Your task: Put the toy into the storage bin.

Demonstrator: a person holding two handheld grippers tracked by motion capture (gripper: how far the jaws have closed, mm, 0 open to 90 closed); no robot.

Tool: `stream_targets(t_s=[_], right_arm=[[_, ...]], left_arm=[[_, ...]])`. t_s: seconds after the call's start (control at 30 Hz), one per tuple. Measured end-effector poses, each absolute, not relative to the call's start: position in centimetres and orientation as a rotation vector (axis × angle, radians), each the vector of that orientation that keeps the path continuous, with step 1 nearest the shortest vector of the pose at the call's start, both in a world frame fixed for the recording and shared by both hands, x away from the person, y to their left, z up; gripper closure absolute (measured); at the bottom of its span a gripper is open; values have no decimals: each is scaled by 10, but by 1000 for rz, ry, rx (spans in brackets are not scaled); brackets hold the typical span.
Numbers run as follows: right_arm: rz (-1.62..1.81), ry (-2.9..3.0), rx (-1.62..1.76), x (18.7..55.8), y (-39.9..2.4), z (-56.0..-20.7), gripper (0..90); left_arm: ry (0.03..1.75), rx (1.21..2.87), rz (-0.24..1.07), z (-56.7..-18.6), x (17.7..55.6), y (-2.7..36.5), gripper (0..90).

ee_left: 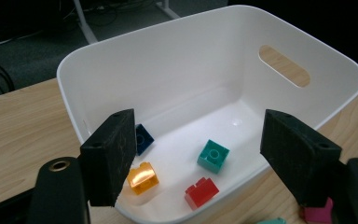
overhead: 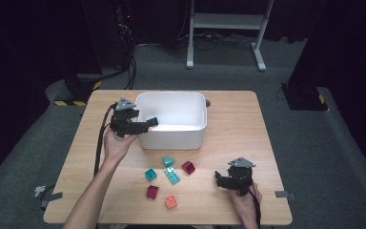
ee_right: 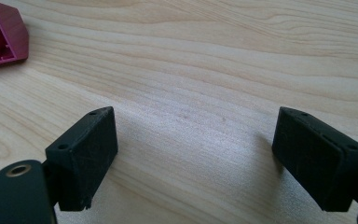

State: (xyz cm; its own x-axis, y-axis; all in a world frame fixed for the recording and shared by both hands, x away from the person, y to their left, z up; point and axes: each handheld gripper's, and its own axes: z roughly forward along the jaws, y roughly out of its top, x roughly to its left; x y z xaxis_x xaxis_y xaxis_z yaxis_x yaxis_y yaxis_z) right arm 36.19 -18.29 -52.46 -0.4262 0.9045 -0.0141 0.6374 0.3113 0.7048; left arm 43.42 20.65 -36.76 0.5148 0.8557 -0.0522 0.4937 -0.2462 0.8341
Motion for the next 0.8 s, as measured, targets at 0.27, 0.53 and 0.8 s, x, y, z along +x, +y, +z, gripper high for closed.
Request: stream_targets(t_s=[0.27,0.53,0.8], right_arm=[[886,2175,1369,362,-183,-525,137],[887,2175,1369,362,-183,-525,137],[886,2175,1371,362,-183,-525,137]], left_arm=[[1094,1895,499,-370,415,218,231],[1075,1894,472,-385,392,223,218],[1043,1914,411,-409,381,221,238]])
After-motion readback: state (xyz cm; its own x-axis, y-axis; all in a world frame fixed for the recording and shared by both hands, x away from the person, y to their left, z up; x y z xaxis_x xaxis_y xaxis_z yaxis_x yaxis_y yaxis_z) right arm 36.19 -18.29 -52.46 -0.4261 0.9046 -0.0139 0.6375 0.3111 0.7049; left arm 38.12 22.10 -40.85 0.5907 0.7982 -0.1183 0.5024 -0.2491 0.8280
